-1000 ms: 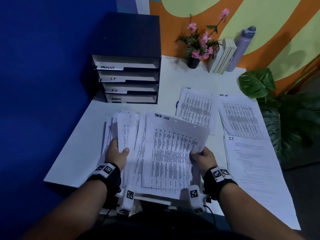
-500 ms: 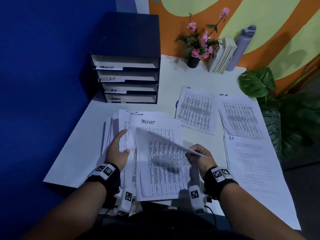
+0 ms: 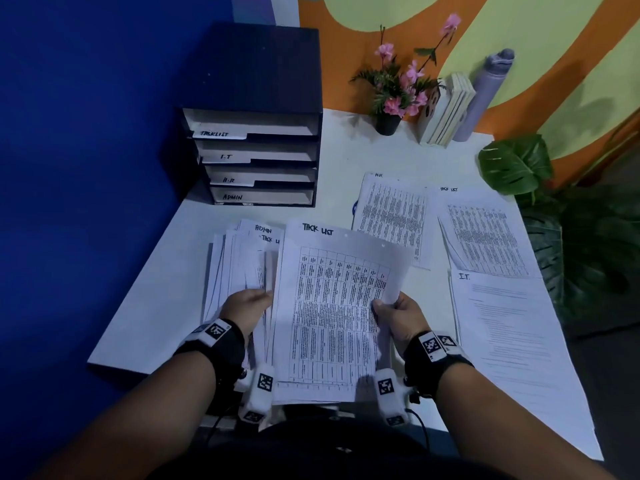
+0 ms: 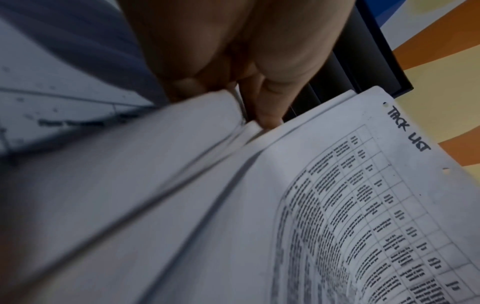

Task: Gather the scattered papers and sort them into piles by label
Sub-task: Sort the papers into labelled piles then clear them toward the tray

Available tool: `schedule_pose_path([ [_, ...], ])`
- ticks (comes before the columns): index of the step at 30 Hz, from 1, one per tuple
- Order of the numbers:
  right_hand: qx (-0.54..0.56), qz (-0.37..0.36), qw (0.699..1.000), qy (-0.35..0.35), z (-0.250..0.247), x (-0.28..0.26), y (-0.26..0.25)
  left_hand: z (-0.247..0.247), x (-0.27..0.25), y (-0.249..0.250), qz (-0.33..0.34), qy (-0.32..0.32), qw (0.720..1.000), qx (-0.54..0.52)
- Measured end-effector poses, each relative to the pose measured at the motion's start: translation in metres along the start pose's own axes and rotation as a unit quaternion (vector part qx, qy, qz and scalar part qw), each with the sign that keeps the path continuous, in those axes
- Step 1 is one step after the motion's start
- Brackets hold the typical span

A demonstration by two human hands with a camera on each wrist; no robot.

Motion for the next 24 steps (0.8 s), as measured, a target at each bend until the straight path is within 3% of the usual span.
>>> schedule_pose_path([
  [8, -0.042, -0.060, 0.997, 0.011, -0.007, 0.006, -0.011, -0.012, -0.003, 0.008, 0.025, 0.063, 0.994, 0.081],
  [14, -0.029, -0.010, 0.999, 0.035, -0.013, 0.004, -0.005, -0.019, -0.009, 0.017, 0.105, 0.115, 0.982, 0.111],
  [20, -0.080, -0.048, 0.994, -0.052, -0.005, 0.006, -0.018, -0.020, -0.014, 0.022, 0.140, 0.102, 0.984, 0.047],
  [24, 0.012, -0.060, 0.998, -0.007, -0.006, 0.002, -0.014, -0.020, -0.011, 0.020, 0.129, 0.091, 0.987, 0.027],
])
Point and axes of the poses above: each hand's wrist, its own x-axis towards the middle knuckle, its own z-axis out of the palm, y = z × x, the point moved 5 cm from there along x, towards the middle knuckle, and after that the axes turned 7 degrees about -z, right-handed, at the moved point
